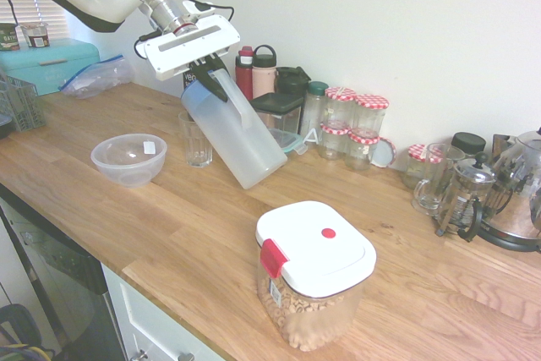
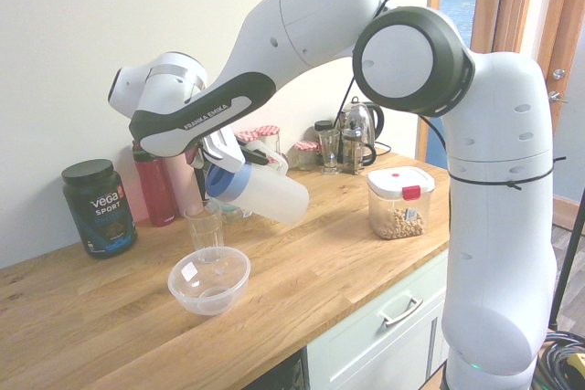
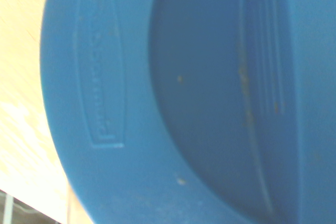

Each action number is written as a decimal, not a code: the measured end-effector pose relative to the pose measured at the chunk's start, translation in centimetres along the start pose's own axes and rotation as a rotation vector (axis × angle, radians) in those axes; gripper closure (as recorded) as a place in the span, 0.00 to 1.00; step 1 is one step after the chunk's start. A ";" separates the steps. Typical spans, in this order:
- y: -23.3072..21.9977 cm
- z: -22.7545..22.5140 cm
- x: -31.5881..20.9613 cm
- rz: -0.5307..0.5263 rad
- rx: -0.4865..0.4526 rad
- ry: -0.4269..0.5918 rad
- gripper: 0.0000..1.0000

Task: Pour me some water

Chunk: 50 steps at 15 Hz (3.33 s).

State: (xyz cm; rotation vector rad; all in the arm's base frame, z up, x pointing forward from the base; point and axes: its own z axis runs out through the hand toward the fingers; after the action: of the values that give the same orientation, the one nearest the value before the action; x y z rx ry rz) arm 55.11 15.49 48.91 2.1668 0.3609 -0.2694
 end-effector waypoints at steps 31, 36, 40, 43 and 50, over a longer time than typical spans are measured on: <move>18.5 20.7 -11.1 0.860 0.983 -0.009 1.00; 17.5 24.0 -10.7 1.102 1.019 0.008 1.00; 15.6 24.9 -10.4 1.100 1.004 -0.022 1.00; 15.3 24.7 -10.3 1.103 1.003 -0.028 1.00; 14.7 24.4 -10.6 1.105 0.973 -0.075 0.00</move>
State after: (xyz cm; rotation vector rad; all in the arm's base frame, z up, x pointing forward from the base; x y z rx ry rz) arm 48.93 -14.30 49.36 2.8744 -1.2437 0.1572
